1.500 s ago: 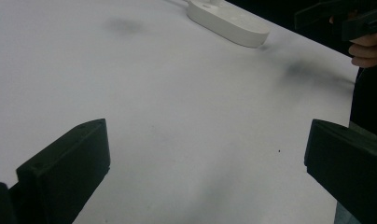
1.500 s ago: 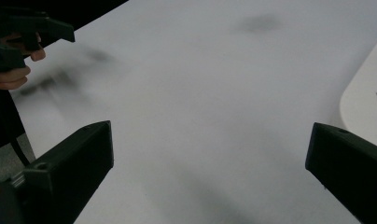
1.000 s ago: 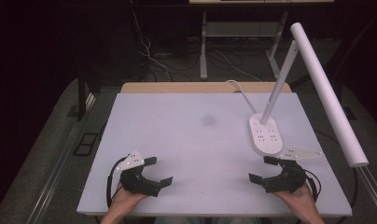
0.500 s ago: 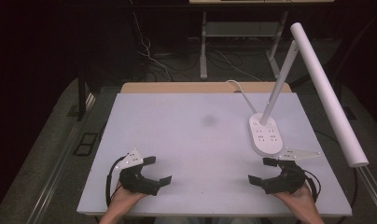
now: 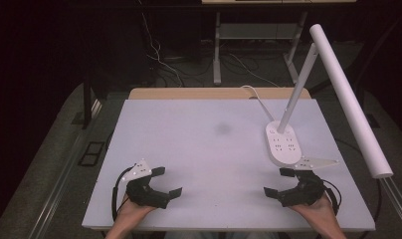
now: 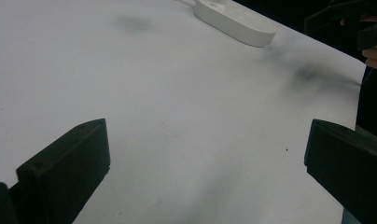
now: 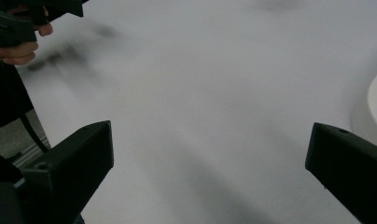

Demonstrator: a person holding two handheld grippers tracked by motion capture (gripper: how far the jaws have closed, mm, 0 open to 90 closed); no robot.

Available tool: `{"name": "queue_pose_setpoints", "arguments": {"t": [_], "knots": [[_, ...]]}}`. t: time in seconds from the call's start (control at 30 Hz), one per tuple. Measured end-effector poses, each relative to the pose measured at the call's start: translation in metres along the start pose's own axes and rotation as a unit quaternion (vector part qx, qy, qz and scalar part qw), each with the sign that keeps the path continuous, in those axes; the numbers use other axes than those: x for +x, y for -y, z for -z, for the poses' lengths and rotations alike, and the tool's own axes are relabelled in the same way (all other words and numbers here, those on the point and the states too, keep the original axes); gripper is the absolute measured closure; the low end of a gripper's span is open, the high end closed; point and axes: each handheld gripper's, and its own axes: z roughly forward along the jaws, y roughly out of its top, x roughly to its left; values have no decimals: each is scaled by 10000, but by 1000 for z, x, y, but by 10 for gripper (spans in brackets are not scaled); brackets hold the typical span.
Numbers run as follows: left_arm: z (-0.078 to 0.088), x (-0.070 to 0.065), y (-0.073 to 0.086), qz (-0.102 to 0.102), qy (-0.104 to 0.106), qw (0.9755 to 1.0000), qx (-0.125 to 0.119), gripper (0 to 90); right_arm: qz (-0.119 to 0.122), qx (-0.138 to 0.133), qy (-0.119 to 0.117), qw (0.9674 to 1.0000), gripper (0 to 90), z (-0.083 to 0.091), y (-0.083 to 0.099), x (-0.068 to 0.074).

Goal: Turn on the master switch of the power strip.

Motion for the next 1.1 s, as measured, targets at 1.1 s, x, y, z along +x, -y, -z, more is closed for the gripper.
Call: {"name": "queue_pose_setpoints", "arguments": {"t": [1.1], "knots": [[2,1,1,14,-55,10000,-3,0,148,339,180,9992,6,4,-31,-14]]}}
